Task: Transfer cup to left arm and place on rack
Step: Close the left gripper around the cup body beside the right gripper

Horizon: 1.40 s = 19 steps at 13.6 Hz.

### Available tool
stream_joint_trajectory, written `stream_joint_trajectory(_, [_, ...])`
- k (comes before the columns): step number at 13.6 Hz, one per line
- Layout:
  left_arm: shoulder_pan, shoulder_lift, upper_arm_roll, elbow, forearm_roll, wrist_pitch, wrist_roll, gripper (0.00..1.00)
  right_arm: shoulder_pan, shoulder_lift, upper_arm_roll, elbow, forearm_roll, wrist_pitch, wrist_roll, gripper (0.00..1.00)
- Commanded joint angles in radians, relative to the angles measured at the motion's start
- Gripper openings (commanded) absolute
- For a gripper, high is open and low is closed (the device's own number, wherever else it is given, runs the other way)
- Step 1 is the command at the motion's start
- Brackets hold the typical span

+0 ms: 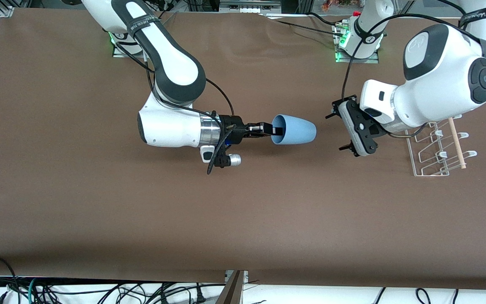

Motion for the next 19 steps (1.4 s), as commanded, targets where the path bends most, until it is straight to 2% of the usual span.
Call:
stream_joint_trajectory(1, [-0.018, 0.019, 0.0, 0.028, -0.066, 0.039, 0.038, 1.0, 0.0, 0.036, 0.007, 0.058, 0.022, -0.004, 0.012, 0.0])
stream_joint_trajectory(5, [-0.07, 0.033, -0.008, 0.022, -0.067, 0.097, 0.139, 1.0, 0.0, 0.054, 0.007, 0.09, 0.022, -0.004, 0.012, 0.0])
stream_joint_trajectory(8, [-0.085, 0.036, -0.01, 0.023, -0.063, 0.138, 0.158, 1.0, 0.0, 0.054, 0.007, 0.09, 0.022, -0.002, 0.012, 0.0])
stream_joint_trajectory(11, [-0.088, 0.062, -0.01, 0.02, -0.067, 0.177, 0.257, 1.0, 0.0, 0.053, 0.007, 0.09, 0.022, -0.002, 0.012, 0.0])
stream_joint_trajectory(12, [-0.088, 0.063, -0.01, 0.02, -0.067, 0.178, 0.27, 0.98, 0.0, 0.053, 0.007, 0.09, 0.022, -0.002, 0.012, 0.0])
stream_joint_trajectory(13, [-0.09, 0.063, -0.01, 0.02, -0.067, 0.178, 0.276, 0.93, 0.0, 0.053, 0.007, 0.09, 0.022, -0.002, 0.012, 0.0])
stream_joint_trajectory(14, [-0.091, 0.071, -0.01, 0.023, -0.069, 0.178, 0.302, 0.79, 0.0, 0.051, 0.007, 0.09, 0.022, -0.004, 0.012, 0.0])
stream_joint_trajectory(15, [-0.091, 0.08, -0.01, 0.026, -0.087, 0.178, 0.329, 0.47, 0.0, 0.051, 0.007, 0.09, 0.022, -0.004, 0.012, 0.0])
stream_joint_trajectory(16, [-0.087, 0.082, -0.01, 0.023, -0.112, 0.178, 0.334, 0.29, -0.001, 0.051, 0.006, 0.09, 0.022, -0.004, 0.012, 0.0])
stream_joint_trajectory(17, [-0.084, 0.082, -0.01, 0.023, -0.115, 0.178, 0.334, 0.18, -0.001, 0.051, 0.007, 0.09, 0.022, -0.004, 0.012, 0.0])
stream_joint_trajectory(18, [-0.084, 0.082, -0.01, 0.025, -0.115, 0.178, 0.334, 0.14, -0.001, 0.051, 0.007, 0.09, 0.02, -0.004, 0.012, 0.0])
stream_joint_trajectory(19, [-0.084, 0.082, -0.01, 0.025, -0.116, 0.178, 0.334, 0.13, -0.001, 0.05, 0.006, 0.09, 0.022, -0.004, 0.01, 0.0])
